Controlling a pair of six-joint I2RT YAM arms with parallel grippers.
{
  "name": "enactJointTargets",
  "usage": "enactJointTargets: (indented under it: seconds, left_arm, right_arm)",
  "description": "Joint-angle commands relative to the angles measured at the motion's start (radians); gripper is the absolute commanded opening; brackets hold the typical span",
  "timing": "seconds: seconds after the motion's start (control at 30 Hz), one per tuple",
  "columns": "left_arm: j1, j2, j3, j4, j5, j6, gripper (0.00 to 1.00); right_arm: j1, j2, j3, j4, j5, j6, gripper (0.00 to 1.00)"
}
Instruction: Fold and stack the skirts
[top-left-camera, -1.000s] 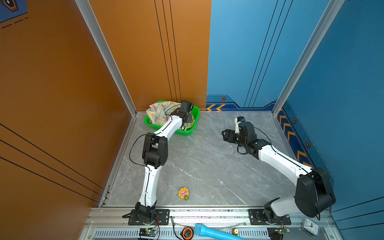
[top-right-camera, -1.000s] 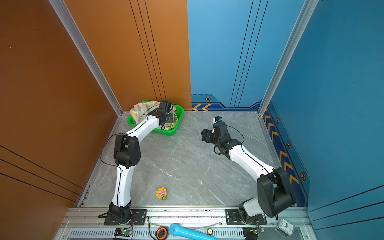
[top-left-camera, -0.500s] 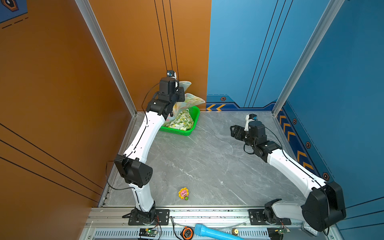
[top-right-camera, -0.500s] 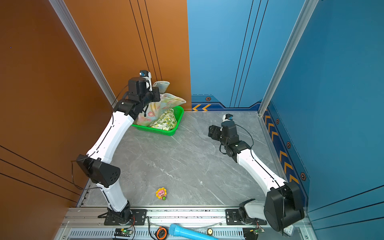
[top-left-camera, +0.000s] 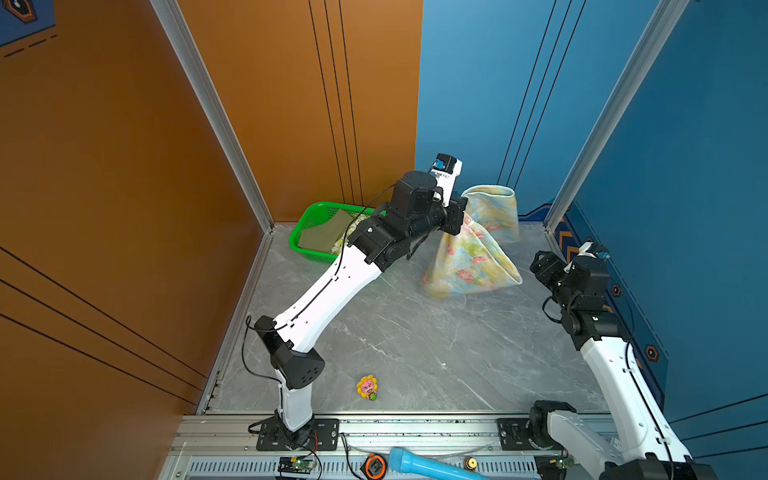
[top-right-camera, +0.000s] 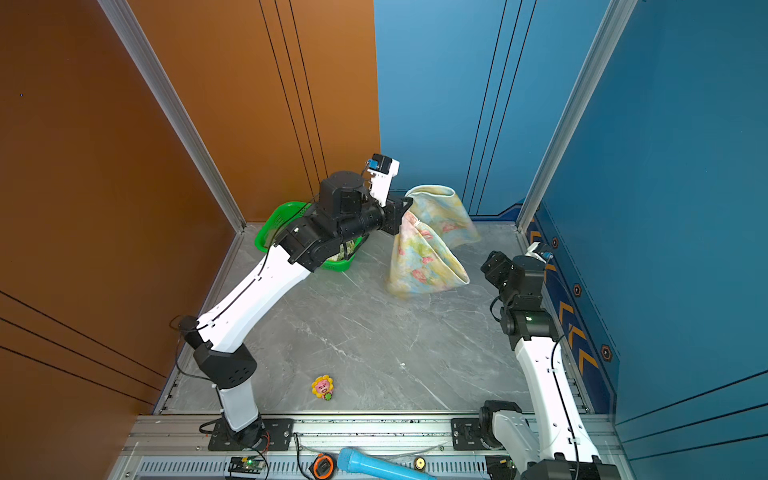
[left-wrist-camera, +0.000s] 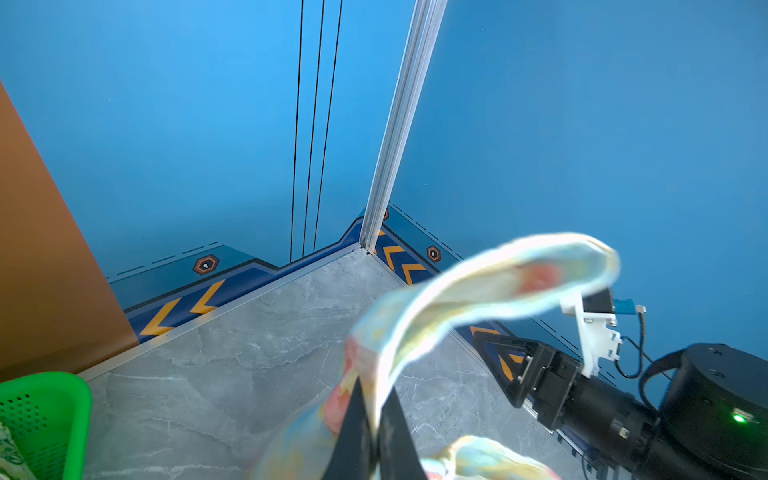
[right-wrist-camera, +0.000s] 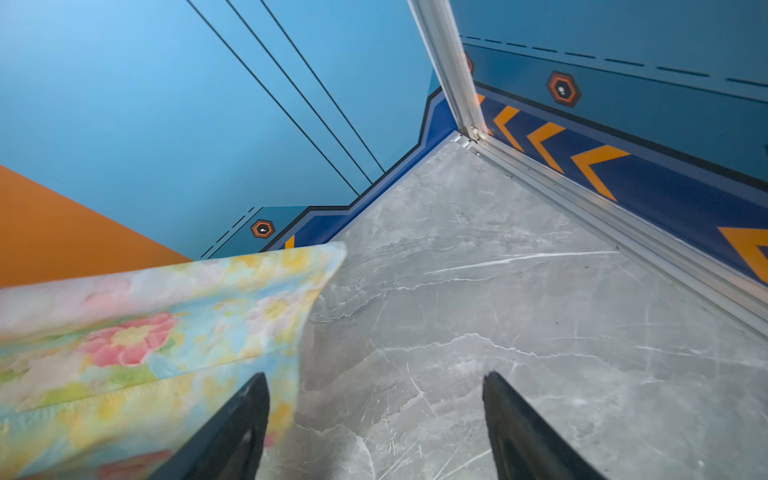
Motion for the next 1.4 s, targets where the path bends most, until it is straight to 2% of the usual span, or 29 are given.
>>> enactJointTargets:
  seconds: [0.0,0.03,0.07,0.13,0.17,0.2,0.27,0.4,0.47,0.63,0.8,1.07,1.37]
  left_arm:
    - [0.053,0.047,-0.069,0.047,-0.002,-0.037,0.00]
    - [0.070,0.061,-0.090,0.046,-0.001,-0.040,0.00]
    - [0.091,0.080,-0.101,0.029,-0.003,-0.049,0.06]
    - [0.136,0.114,-0.114,-0.007,0.025,-0.057,0.48]
    - [0.156,0.123,-0.128,-0.022,0.025,-0.047,0.65]
    - [0.172,0.130,-0.140,-0.041,0.007,-0.018,0.74]
    - [0.196,0.143,-0.144,-0.087,-0.025,0.054,0.80]
    - [0.251,0.147,-0.206,-0.114,-0.096,0.189,0.83]
    - [0.278,0.162,-0.220,-0.130,-0.117,0.209,0.82]
    - [0.283,0.226,-0.219,-0.142,-0.165,0.229,0.82]
    - [0.272,0.336,-0.149,-0.184,-0.281,0.221,0.80]
    - [0.289,0.454,-0.078,-0.209,-0.420,0.186,0.79]
    - [0.310,0.511,-0.064,-0.209,-0.394,0.166,0.74]
  right_arm:
    - [-0.025,-0.030,-0.025,-0.076,-0.040,-0.008,0.81]
    - [-0.025,-0.030,-0.027,-0.081,-0.044,-0.015,0.81]
    - [-0.024,-0.028,-0.027,-0.089,-0.050,-0.022,0.81]
    - [-0.018,-0.012,-0.027,-0.098,-0.071,-0.036,0.81]
    - [-0.008,-0.003,-0.027,-0.101,-0.077,-0.044,0.81]
    - [0.003,0.003,-0.029,-0.103,-0.077,-0.051,0.81]
    - [0.036,0.019,-0.029,-0.102,-0.070,-0.066,0.81]
    - [0.126,0.061,-0.037,-0.084,-0.042,-0.086,0.81]
    - [0.165,0.086,-0.039,-0.077,-0.029,-0.092,0.81]
    - [0.242,0.135,-0.035,-0.051,-0.006,-0.090,0.81]
    - [0.302,0.171,-0.020,-0.049,0.016,-0.089,0.81]
    - [0.340,0.184,-0.023,-0.048,0.033,-0.094,0.81]
    - [0.351,0.225,-0.005,-0.035,0.038,-0.096,0.81]
